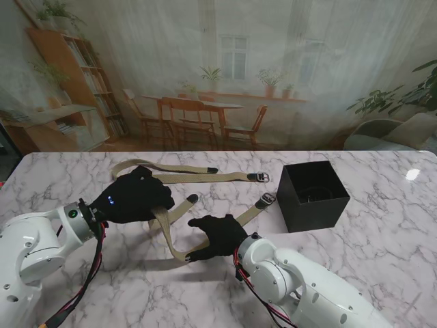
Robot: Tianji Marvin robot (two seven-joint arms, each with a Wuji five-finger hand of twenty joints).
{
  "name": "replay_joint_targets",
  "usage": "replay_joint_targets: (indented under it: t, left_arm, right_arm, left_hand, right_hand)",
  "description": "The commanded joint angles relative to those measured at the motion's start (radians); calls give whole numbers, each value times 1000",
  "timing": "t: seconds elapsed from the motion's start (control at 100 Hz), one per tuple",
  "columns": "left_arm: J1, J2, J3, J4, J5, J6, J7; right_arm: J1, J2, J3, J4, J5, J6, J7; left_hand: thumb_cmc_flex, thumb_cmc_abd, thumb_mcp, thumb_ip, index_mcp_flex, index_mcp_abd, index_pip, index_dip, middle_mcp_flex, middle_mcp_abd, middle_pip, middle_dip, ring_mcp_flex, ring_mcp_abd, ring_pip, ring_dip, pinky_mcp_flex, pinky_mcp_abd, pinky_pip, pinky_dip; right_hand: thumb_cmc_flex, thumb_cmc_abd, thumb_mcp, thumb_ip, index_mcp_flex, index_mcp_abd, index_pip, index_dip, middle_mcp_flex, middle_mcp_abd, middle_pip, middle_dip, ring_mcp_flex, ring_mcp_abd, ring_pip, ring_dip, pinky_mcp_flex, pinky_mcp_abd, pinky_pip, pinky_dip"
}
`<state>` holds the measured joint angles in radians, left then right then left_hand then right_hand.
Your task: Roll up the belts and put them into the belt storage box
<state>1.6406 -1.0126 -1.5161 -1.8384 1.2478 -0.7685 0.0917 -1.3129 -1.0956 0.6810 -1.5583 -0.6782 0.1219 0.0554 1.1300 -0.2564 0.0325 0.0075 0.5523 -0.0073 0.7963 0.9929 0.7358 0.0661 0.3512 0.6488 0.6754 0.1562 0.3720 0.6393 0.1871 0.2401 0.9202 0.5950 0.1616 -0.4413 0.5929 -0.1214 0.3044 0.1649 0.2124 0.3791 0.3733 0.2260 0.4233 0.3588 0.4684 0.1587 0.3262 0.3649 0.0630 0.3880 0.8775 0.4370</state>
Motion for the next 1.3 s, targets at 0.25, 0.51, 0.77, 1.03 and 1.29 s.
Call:
replay_joint_targets:
  t: [0.25, 0.51, 0.77, 1.03, 1.29]
  left_arm:
    - [-7, -5, 9, -5, -4, -6, -5]
    - [-12, -5, 10, 0, -4, 4, -9]
    - [-17, -3, 12, 12, 3, 18, -13]
    - [-10, 2, -5, 29, 21, 29, -20]
    - [10, 14, -29, 54, 69, 55, -49]
  right_arm:
    - [69, -29, -88, 35, 77, 30, 41]
    - [59, -35, -89, 18, 209, -9, 82]
    - [28, -41, -53, 22, 232, -86, 43]
    - [-16, -34, -9, -7, 197, -99, 21]
    - [-113, -9, 93, -79, 57, -120, -12]
  left_hand:
    - [25, 15, 29, -3, 1, -22, -1, 14, 14, -9, -14, -2, 11, -12, -24, -8, -13, 34, -22, 12]
    - [25, 16, 29, -4, 0, -23, -2, 14, 14, -9, -13, -1, 10, -12, -23, -7, -12, 34, -23, 13]
    - [24, 17, 28, -4, 0, -23, -1, 14, 13, -9, -13, -2, 10, -14, -23, -6, -14, 34, -24, 13]
    - [24, 17, 28, -4, -1, -24, -1, 15, 12, -9, -13, -2, 9, -13, -24, -6, -12, 34, -23, 14]
    - [24, 14, 28, -3, 2, -24, 0, 14, 14, -10, -15, -4, 10, -10, -25, -8, -12, 33, -23, 14]
  right_hand:
    - [-104, -84, 102, -22, -93, -171, 22, 89, -198, -5, -83, -102, -97, 37, -160, -74, -52, 110, -136, -34]
    - [209, -146, -5, 13, 224, -516, 379, 256, -169, -29, -88, -127, -113, 24, -199, -97, -51, 78, -155, -36]
    - [331, -220, 249, -155, 390, -642, 802, 340, 275, -174, 34, -2, 95, -4, -124, -94, -16, 74, -173, -141]
    - [375, -240, 361, -157, 329, -534, 1027, 461, 784, -267, 443, 282, 560, -75, 87, 56, 128, 71, -88, -214]
    - [393, -225, 392, -147, 341, -477, 939, 159, 826, -225, 720, 422, 849, -111, 617, 236, 486, 30, 283, -142]
